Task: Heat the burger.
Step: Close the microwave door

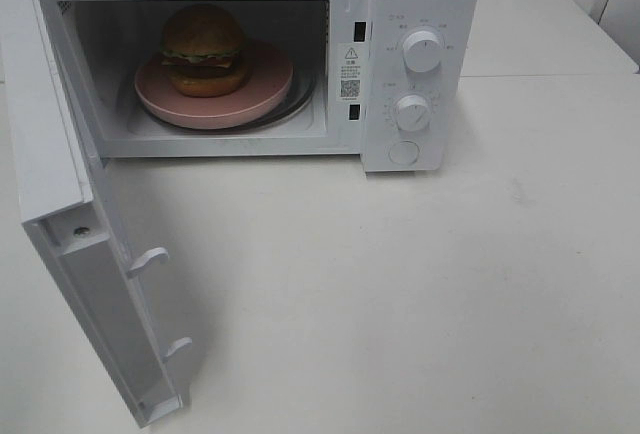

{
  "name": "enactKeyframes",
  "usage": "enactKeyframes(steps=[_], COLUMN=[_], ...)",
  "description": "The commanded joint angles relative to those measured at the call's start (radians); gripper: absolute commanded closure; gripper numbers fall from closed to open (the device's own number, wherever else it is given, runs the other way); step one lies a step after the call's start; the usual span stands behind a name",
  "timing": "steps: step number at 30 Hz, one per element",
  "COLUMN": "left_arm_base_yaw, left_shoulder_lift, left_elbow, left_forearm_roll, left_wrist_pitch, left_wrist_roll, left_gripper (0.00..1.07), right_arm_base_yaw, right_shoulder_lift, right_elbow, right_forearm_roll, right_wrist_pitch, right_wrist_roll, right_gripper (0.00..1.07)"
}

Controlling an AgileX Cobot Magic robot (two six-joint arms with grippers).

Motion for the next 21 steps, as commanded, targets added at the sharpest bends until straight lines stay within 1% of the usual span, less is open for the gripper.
enactKeyframes(steps=[1, 21], left_arm_base_yaw=[0.001, 0.001], left_shoulder_lift=[-0.018, -0.018], left_elbow=[0.003, 0.003], left_forearm_roll=[0.005, 0.003], left_wrist_pitch=[-0.009, -0.009], left_wrist_roll=[-0.003, -0.003], left_gripper=[0.14, 0.14], right_arm_base_yaw=[-0.007, -0.007], right_shoulder_lift=[-0.026, -0.026], right_elbow=[0.006, 0.006], right_forearm_roll=[0.005, 0.005], right_wrist_pitch=[0.0, 0.0], right_wrist_roll=[-0.007, -0.007], right_gripper=[0.35, 0.35])
